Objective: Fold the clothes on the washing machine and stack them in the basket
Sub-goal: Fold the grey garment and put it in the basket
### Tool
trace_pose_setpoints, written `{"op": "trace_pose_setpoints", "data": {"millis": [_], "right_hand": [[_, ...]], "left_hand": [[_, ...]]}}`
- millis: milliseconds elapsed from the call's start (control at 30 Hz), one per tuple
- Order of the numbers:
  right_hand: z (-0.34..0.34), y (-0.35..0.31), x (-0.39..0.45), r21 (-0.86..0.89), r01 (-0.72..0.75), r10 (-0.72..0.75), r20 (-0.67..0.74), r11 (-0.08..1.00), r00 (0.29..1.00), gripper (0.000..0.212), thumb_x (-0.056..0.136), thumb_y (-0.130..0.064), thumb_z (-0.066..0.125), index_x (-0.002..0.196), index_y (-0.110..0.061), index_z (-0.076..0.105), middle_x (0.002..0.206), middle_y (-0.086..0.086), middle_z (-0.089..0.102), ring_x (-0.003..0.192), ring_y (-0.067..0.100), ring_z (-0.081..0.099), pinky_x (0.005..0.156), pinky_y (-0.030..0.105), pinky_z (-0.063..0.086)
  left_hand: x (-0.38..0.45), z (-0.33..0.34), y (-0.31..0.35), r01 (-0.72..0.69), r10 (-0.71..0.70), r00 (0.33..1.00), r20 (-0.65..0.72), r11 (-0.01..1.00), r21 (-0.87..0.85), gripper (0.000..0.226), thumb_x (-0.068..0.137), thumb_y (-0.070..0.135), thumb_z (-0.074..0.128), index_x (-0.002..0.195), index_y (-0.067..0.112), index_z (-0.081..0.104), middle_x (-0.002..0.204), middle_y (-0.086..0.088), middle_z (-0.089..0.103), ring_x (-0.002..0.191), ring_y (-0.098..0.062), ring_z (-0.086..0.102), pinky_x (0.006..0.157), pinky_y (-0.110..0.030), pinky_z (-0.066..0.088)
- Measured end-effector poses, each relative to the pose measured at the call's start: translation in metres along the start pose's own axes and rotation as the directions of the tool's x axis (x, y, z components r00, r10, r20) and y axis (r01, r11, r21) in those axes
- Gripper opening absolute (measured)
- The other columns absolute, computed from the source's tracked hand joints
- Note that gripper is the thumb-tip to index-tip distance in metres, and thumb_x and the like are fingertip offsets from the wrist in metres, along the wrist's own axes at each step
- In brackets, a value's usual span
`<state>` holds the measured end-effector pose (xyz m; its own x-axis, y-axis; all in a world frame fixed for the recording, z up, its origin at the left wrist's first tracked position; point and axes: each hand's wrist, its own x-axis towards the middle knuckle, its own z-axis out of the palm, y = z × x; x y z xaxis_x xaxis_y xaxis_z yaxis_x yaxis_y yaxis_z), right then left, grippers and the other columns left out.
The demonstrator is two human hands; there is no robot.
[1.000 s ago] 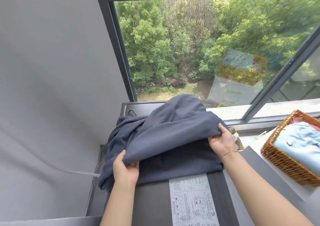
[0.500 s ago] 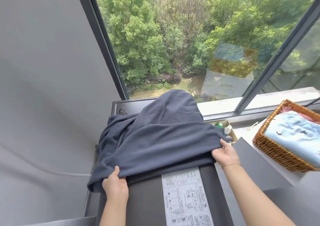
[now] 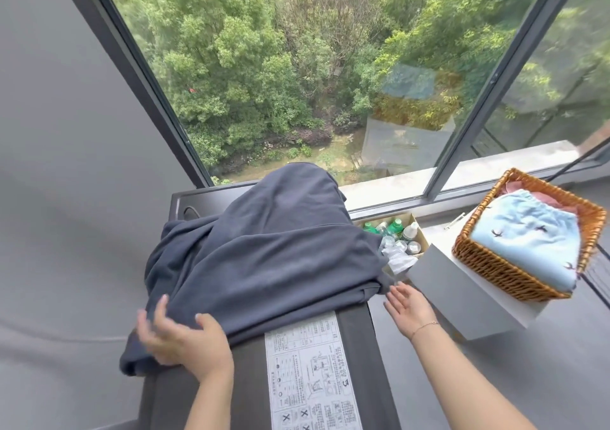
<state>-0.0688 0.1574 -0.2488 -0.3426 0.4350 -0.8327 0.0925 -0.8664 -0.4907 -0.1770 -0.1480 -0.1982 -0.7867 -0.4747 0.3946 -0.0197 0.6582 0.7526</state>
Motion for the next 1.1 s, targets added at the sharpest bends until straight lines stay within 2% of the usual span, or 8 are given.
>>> {"op": "trace_pose_setpoints", "data": {"millis": [133, 267, 367, 533, 700, 933, 1000, 1100], "right_hand": [[0.000, 0.006, 0.010, -0.167, -0.037, 0.041, 0.020, 0.985, 0.999, 0.007, 0.098, -0.014, 0.049, 0.098, -0.014, 0.056, 0.123, 0.007, 0.049, 0.110, 0.027, 0.048, 0.094, 0.039, 0.040], [-0.001, 0.000, 0.024, -0.175, -0.051, 0.065, 0.076, 0.983, 0.995, 0.017, 0.097, -0.017, 0.052, 0.114, -0.016, 0.053, 0.119, 0.000, 0.049, 0.109, 0.028, 0.048, 0.096, 0.042, 0.043], [-0.003, -0.006, 0.034, -0.213, -0.103, 0.131, 0.123, 0.972, 0.984, 0.021, 0.097, -0.025, 0.053, 0.118, -0.019, 0.052, 0.104, -0.004, 0.054, 0.095, 0.023, 0.053, 0.092, 0.040, 0.045], [-0.022, -0.023, 0.051, -0.293, 0.029, 0.019, 0.160, 0.956, 0.987, 0.004, 0.095, -0.022, 0.058, 0.093, -0.019, 0.056, 0.081, 0.000, 0.051, 0.064, 0.011, 0.040, 0.055, 0.021, 0.034], [-0.014, -0.076, 0.057, -0.309, 0.532, -0.513, 0.147, 0.788, 0.846, 0.016, 0.096, -0.015, 0.057, 0.081, -0.010, 0.053, 0.074, 0.005, 0.052, 0.061, 0.008, 0.047, 0.055, 0.021, 0.042], [-0.005, -0.022, 0.065, -0.179, 0.068, -0.084, -0.081, 0.981, 0.993, 0.027, 0.096, 0.003, 0.044, 0.119, 0.013, 0.052, 0.094, 0.010, 0.051, 0.078, 0.023, 0.060, 0.064, 0.015, 0.053], [-0.005, -0.016, 0.050, -0.102, -0.082, 0.075, -0.069, 0.991, 0.995, 0.032, 0.096, 0.000, 0.044, 0.127, 0.007, 0.047, 0.104, 0.014, 0.050, 0.105, 0.035, 0.061, 0.084, 0.031, 0.055], [-0.003, -0.009, 0.004, -0.058, -0.098, 0.100, 0.048, 0.994, 0.994, 0.007, 0.095, -0.005, 0.047, 0.097, 0.000, 0.051, 0.076, 0.015, 0.054, 0.069, 0.028, 0.065, 0.049, 0.022, 0.055]], "left_hand": [[-0.040, 0.038, 0.051, -0.285, 0.312, 0.814, 0.490, 0.950, -0.131, 0.041, 0.073, -0.006, 0.065, 0.110, 0.011, 0.064, 0.139, -0.007, 0.046, 0.126, -0.030, 0.043, 0.104, -0.046, 0.035], [-0.085, 0.069, 0.082, -0.319, 0.266, 0.493, 0.828, 0.941, -0.112, 0.058, 0.078, 0.051, 0.041, 0.129, 0.027, 0.053, 0.153, 0.008, 0.028, 0.145, -0.019, 0.021, 0.118, -0.042, 0.012], [-0.102, 0.083, 0.081, -0.493, 0.151, 0.329, 0.932, 0.869, 0.034, 0.086, 0.067, 0.073, 0.017, 0.147, 0.044, 0.021, 0.158, 0.014, -0.014, 0.147, -0.010, -0.015, 0.114, -0.044, -0.016], [-0.102, 0.081, 0.076, -0.640, 0.112, 0.241, 0.964, 0.765, 0.072, 0.096, 0.060, 0.087, 0.024, 0.141, 0.053, -0.015, 0.147, 0.013, -0.042, 0.137, -0.009, -0.037, 0.111, -0.047, -0.021], [-0.105, 0.083, 0.076, -0.705, 0.105, 0.239, 0.965, 0.703, 0.098, 0.085, 0.065, 0.086, 0.012, 0.136, 0.057, -0.024, 0.150, 0.007, -0.041, 0.137, -0.014, -0.039, 0.109, -0.049, -0.022], [-0.106, 0.070, 0.080, -0.616, 0.106, 0.208, 0.972, 0.787, 0.046, 0.070, 0.075, 0.071, 0.023, 0.141, 0.058, 0.000, 0.152, 0.015, -0.028, 0.140, -0.007, -0.028, 0.113, -0.043, -0.018], [-0.107, 0.054, 0.081, -0.257, 0.090, 0.261, 0.961, 0.966, -0.021, 0.057, 0.082, 0.051, 0.050, 0.138, 0.047, 0.041, 0.157, 0.017, 0.005, 0.145, -0.001, -0.001, 0.118, -0.037, -0.006], [-0.106, 0.026, 0.071, 0.492, -0.217, 0.597, 0.773, 0.859, -0.139, 0.023, 0.089, 0.008, 0.064, 0.109, 0.020, 0.066, 0.123, 0.008, 0.062, 0.118, -0.010, 0.055, 0.108, -0.032, 0.037]]}}
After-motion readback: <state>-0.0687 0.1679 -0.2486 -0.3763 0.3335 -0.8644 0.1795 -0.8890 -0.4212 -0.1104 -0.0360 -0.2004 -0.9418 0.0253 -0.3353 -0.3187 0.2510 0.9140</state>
